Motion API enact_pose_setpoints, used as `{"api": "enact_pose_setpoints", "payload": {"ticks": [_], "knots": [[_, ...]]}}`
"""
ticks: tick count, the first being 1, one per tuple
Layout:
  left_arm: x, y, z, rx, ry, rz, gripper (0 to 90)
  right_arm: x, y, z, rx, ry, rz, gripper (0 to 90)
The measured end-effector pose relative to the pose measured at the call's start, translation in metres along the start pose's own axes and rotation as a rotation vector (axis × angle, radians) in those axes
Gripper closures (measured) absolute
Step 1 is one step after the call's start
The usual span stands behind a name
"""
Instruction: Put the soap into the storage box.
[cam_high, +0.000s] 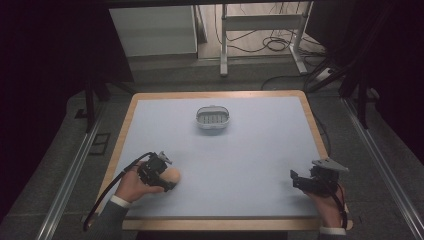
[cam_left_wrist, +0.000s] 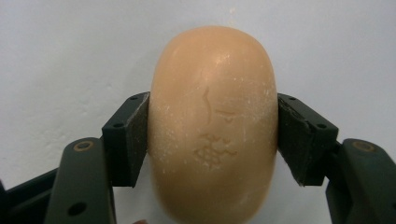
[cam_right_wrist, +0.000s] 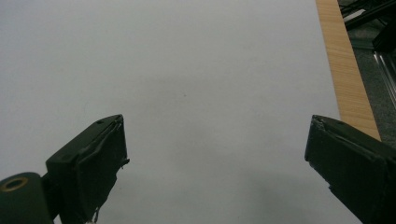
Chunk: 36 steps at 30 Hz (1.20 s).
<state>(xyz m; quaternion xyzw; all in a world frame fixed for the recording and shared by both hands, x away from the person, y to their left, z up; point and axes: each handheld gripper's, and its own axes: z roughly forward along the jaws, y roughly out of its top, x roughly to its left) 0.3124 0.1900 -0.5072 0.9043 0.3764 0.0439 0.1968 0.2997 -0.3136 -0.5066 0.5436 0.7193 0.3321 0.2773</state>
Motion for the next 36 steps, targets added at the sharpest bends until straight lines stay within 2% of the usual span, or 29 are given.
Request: {"api": "enact_pose_setpoints", "payload": {"ticks": [12, 36], "knots": [[0.005, 0.007, -0.009, -0.022, -0.016, 0.001, 32.6, -0.001, 0.000, 0.000, 0.003, -0.005, 0.006, 5.5], [0.009, 0.034, -0.020, -0.064, 0.000, 0.016, 32.6, -0.005, -0.002, 0.003, 0.015, -0.020, 0.029, 5.4]]}}
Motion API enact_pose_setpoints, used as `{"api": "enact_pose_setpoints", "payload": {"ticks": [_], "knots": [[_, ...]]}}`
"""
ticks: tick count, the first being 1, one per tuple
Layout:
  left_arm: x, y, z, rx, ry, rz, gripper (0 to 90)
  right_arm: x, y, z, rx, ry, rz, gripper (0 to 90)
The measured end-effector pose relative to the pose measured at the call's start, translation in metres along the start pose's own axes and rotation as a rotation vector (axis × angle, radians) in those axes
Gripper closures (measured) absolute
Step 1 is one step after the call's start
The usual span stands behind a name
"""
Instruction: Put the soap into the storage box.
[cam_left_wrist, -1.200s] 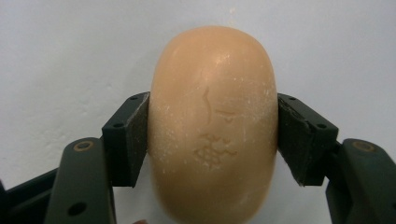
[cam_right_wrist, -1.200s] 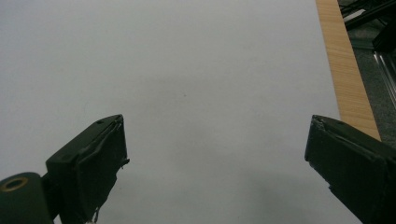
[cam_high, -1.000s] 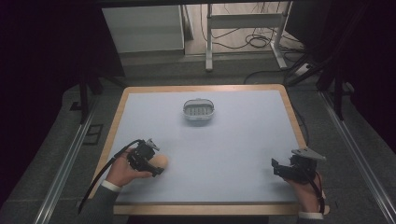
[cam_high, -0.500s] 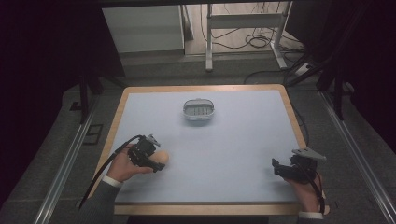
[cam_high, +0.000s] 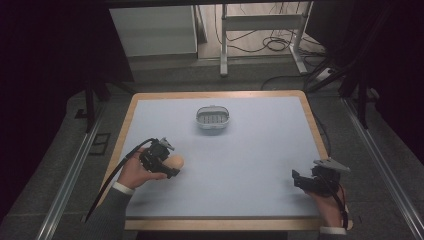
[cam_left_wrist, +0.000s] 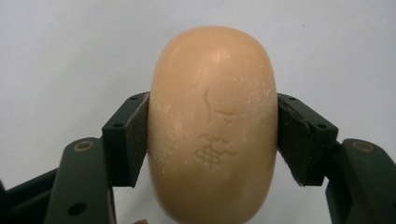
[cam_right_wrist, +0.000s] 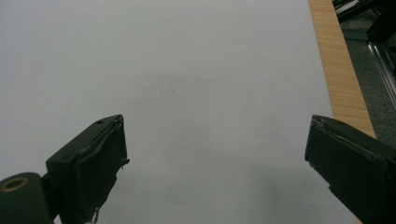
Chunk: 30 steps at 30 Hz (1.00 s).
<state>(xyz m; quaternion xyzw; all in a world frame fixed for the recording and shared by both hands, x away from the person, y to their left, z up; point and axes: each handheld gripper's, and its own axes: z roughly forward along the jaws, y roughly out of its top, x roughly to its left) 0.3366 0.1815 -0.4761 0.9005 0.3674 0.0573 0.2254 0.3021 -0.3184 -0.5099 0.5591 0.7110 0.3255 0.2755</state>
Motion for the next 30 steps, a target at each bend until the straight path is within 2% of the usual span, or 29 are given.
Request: {"api": "enact_pose_setpoints", "payload": {"ticks": [14, 30], "knots": [[0.001, 0.010, -0.001, -0.007, 0.008, 0.016, 32.6, 0.000, 0.000, 0.000, 0.006, 0.002, 0.002, 5.4], [0.010, 0.013, -0.003, -0.019, 0.013, -0.003, 32.6, 0.000, -0.001, 0.002, 0.013, -0.003, -0.001, 5.5]]}}
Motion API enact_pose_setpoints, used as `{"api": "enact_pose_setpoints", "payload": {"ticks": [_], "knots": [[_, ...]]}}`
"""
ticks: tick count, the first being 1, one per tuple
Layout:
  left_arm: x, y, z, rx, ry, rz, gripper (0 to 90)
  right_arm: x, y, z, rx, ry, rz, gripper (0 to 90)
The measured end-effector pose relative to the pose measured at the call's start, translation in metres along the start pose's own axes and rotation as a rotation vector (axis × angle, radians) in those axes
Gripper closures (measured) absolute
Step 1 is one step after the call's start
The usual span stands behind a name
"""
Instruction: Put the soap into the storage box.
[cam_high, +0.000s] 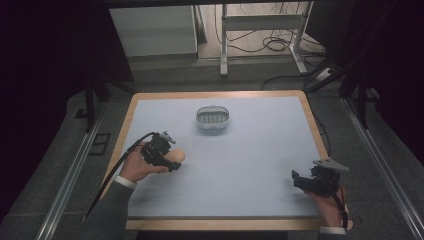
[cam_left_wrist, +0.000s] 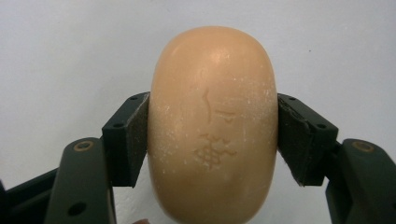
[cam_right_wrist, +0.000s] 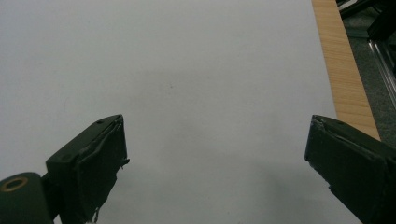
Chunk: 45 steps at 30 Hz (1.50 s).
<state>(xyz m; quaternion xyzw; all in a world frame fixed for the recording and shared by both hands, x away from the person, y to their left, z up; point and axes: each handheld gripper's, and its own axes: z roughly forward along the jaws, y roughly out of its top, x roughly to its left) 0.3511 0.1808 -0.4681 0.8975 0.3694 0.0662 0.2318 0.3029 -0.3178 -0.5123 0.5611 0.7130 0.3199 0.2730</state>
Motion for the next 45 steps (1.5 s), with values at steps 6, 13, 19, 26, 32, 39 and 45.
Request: {"api": "enact_pose_setpoints", "payload": {"ticks": [6, 13, 19, 26, 32, 39, 45], "knots": [[0.001, 0.004, -0.001, -0.007, 0.004, -0.001, 32.6, -0.001, -0.001, 0.001, 0.006, 0.000, -0.006, 5.4], [0.002, 0.008, -0.003, -0.011, 0.004, 0.002, 32.6, -0.001, -0.001, 0.001, 0.007, -0.002, -0.007, 5.4], [0.004, 0.011, -0.002, -0.012, 0.004, 0.003, 32.6, -0.001, -0.001, 0.001, 0.011, -0.006, -0.006, 5.5], [0.006, 0.014, -0.004, -0.014, 0.006, 0.003, 32.7, -0.002, -0.001, 0.001, 0.014, -0.009, -0.007, 5.5], [0.008, 0.017, -0.004, -0.020, 0.005, 0.002, 32.6, -0.002, -0.001, 0.001, 0.013, -0.011, -0.005, 5.5], [0.009, 0.021, -0.003, -0.023, 0.004, 0.000, 32.6, -0.003, -0.001, 0.001, 0.014, -0.009, -0.001, 5.5], [0.011, 0.026, -0.004, -0.026, 0.000, 0.004, 32.6, -0.003, -0.002, 0.002, 0.017, -0.010, -0.003, 5.5]]}}
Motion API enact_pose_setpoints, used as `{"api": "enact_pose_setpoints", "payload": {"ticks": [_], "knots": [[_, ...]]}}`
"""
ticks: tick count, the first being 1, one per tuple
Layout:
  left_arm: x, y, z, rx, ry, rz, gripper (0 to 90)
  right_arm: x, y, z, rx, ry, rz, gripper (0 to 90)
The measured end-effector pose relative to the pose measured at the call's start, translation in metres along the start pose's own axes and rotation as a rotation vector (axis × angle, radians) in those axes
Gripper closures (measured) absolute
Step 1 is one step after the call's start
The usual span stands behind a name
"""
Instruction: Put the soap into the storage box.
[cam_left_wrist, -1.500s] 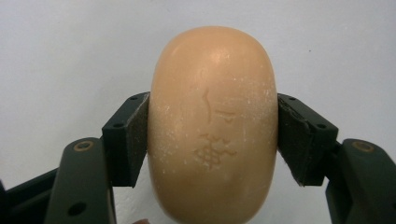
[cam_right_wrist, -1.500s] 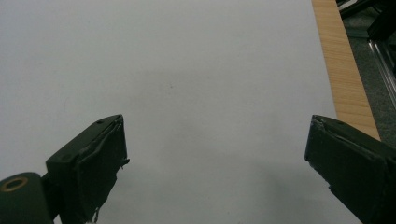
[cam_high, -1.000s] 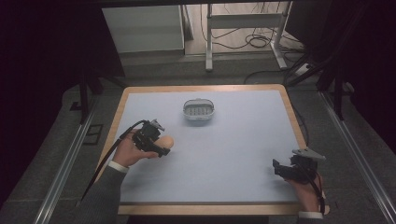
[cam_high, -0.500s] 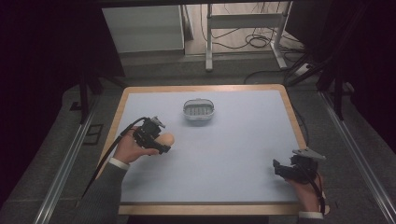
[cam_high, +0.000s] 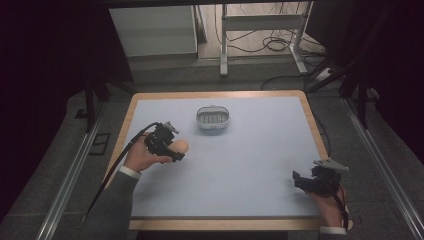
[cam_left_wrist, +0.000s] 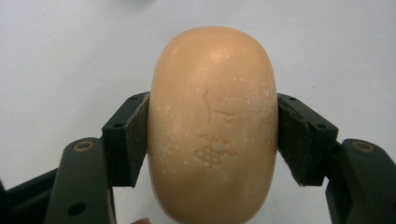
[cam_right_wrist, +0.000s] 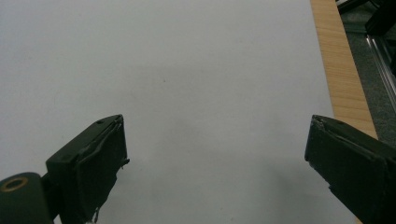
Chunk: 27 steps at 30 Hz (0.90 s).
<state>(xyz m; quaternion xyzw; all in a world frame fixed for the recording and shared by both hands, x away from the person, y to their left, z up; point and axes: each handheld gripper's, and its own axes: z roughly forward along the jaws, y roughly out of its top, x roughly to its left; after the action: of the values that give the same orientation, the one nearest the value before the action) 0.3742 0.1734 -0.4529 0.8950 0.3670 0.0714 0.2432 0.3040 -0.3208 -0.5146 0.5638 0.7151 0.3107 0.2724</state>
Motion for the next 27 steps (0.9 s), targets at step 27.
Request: {"api": "enact_pose_setpoints", "payload": {"ticks": [27], "knots": [[0.000, 0.019, 0.000, -0.008, 0.009, 0.018, 32.6, -0.001, -0.001, 0.000, 0.004, 0.005, 0.001, 5.5]]}}
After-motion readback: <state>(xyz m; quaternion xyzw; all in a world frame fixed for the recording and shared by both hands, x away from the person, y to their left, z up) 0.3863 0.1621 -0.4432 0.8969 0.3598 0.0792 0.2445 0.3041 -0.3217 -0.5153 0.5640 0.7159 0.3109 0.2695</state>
